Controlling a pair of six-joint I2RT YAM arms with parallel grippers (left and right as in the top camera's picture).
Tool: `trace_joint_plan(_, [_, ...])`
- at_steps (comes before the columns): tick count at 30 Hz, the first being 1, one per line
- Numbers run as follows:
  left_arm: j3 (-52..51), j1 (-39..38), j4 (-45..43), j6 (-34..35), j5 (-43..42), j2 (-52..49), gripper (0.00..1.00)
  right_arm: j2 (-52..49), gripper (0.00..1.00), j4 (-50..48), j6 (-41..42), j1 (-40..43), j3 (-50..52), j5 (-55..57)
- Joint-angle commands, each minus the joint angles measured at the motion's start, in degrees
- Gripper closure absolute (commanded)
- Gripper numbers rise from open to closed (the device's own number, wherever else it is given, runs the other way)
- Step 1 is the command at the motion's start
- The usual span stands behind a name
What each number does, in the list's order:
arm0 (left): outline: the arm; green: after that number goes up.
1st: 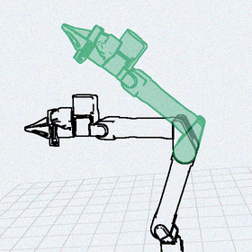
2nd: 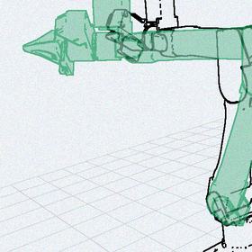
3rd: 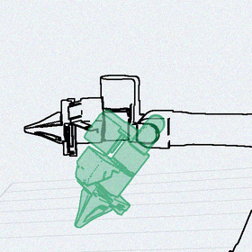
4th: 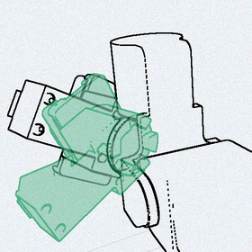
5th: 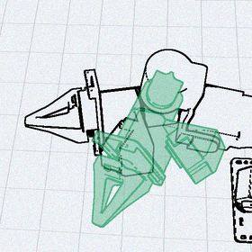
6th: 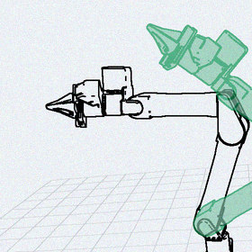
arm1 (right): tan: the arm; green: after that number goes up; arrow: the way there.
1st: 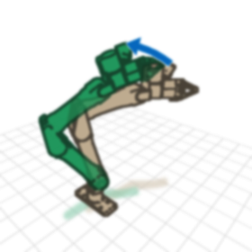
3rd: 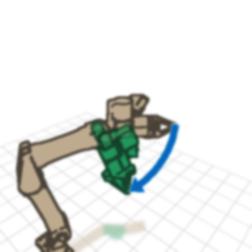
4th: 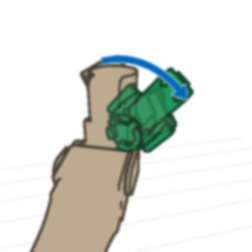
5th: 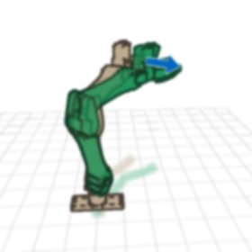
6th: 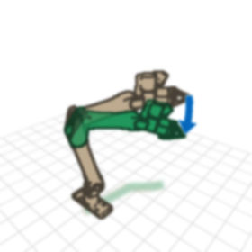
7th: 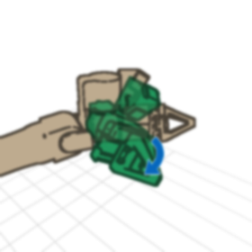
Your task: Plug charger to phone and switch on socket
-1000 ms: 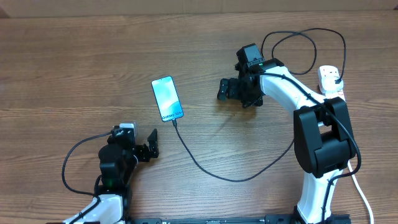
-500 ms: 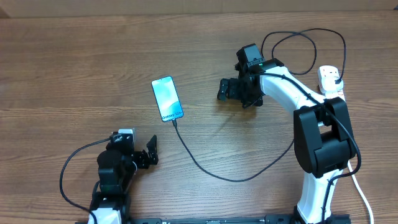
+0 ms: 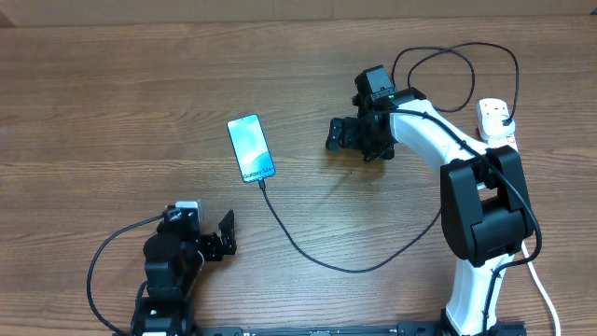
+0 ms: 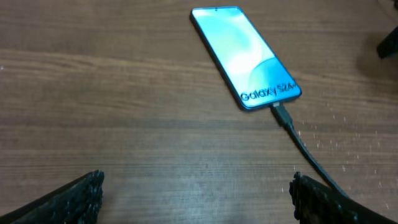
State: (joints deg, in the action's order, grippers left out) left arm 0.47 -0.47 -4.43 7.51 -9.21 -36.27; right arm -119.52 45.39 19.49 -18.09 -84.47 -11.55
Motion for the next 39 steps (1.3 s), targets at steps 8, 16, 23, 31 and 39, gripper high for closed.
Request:
trace_joint_plan(8, [-0.2,-0.3,8.4,0.2,2.2,17.0,0.01,1.6,0.00,-0.3,-0.1,0.2,-1.1,0.4])
trace_joint_plan(16, [-0.2,-0.3,8.5,0.2,2.9,26.5,0.00,1.6,0.00,-0.3,-0.1,0.2,-1.1,0.4])
trace_joint_plan(23, [-0.2,-0.3,8.6,-2.9,3.1,35.7,0.00,1.6,0.00,-0.3,-0.1,0.2,-1.1,0.4])
trace_joint_plan(31, [-0.2,-0.3,8.5,-3.2,2.6,36.1,0.01,1.6,0.00,-0.3,0.0,0.2,-1.1,0.4])
trace_joint_plan(39, [-0.2,-0.3,8.4,-3.3,2.3,36.1,0.00,1.6,0.00,-0.3,-0.1,0.2,-1.1,0.4])
